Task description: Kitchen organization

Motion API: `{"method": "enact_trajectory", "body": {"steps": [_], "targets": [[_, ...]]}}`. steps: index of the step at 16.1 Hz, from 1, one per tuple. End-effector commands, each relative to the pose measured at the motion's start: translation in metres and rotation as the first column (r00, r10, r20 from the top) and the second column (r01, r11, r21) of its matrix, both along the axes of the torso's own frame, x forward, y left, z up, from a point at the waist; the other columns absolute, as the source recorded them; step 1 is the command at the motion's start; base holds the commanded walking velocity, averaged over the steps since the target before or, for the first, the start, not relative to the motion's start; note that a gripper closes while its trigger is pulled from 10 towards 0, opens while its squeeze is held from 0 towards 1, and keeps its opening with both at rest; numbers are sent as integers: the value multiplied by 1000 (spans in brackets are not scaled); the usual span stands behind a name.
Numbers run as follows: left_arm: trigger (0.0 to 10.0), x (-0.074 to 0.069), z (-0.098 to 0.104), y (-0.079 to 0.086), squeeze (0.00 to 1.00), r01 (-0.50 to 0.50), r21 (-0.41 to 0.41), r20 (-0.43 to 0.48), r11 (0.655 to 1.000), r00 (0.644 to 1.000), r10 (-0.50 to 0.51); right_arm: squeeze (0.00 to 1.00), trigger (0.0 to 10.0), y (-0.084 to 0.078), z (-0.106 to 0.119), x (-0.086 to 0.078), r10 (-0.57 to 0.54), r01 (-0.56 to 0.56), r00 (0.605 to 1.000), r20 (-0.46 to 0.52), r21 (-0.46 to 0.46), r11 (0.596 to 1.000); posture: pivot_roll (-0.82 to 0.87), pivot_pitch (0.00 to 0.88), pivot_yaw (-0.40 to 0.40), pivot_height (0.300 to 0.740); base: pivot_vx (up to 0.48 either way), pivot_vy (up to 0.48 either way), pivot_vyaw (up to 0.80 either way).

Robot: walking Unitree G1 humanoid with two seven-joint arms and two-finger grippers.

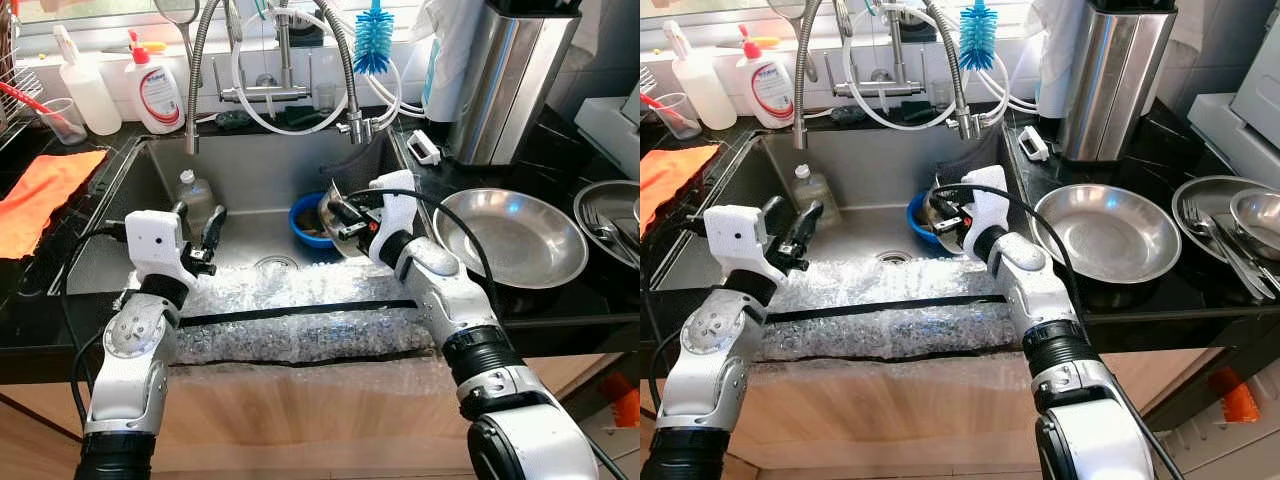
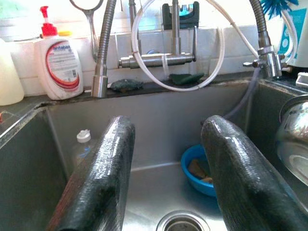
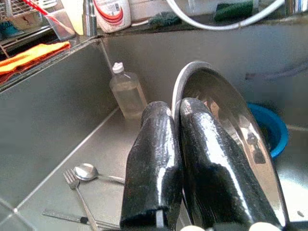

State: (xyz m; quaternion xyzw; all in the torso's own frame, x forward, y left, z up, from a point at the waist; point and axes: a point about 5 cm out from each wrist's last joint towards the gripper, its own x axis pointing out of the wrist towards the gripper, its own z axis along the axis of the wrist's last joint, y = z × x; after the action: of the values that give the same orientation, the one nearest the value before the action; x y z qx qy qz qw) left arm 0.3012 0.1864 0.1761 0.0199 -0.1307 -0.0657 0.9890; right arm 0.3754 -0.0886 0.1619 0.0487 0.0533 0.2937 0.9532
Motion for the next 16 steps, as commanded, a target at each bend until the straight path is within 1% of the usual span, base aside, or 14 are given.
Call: {"method": "enact_trajectory", "body": {"steps": [1, 3, 10, 11, 12, 13, 14, 15, 16], "targets": [[10000, -2, 2, -1, 0, 7, 3, 3, 1000, 1000, -7, 643, 10000, 3, 9, 4, 7, -7, 999, 34, -1, 1000, -77, 0, 43, 740, 0, 0, 0], [10000, -2, 1, -1, 0, 5, 4, 1, 1000, 1000, -5, 627, 10000, 2, 10, 5, -12, 12, 999, 44, -10, 1000, -76, 0, 41, 740, 0, 0, 0], [10000, -2, 1, -2, 0, 8, 1, -2, 1000, 1000, -8, 588, 10000, 2, 11, 6, -10, 11, 999, 53, -17, 1000, -79, 0, 42, 740, 0, 0, 0], [10000, -2, 2, -2, 0, 8, 1, 0, 1000, 1000, -8, 549, 10000, 1, 14, 7, -21, 23, 997, 77, -25, 999, -79, 0, 43, 740, 0, 0, 0], [10000, -1, 2, -2, 0, 7, 1, 0, 1000, 1000, -7, 549, 10000, 0, 16, 7, -26, 29, 996, 88, -29, 999, -80, 0, 44, 740, 0, 0, 0], [10000, -1, 3, -2, 0, 4, 4, 9, 1000, 1000, -4, 0, 10000, -1, 24, 8, -46, 52, 988, 149, -39, 998, -80, 0, 44, 740, 0, 0, 0], [10000, -1, 5, -1, 0, 0, 11, 19, 1000, 1000, 0, 0, 10000, -2, 34, 8, -74, 79, 975, 212, -19, 997, -81, 0, 44, 740, 0, 0, 0], [10000, -2, 7, 0, 0, -7, 27, 31, 1000, 999, 6, 0, 10000, -4, 53, 4, -116, 115, 937, 330, 21, 993, -79, 0, 45, 740, 0, 0, 0], [10000, -3, 9, 2, 0, -18, 34, 42, 999, 999, 16, 0, 10000, -12, 67, 0, -196, 191, 893, 404, 53, 980, -81, 0, 46, 740, 0, 0, 0]]}}
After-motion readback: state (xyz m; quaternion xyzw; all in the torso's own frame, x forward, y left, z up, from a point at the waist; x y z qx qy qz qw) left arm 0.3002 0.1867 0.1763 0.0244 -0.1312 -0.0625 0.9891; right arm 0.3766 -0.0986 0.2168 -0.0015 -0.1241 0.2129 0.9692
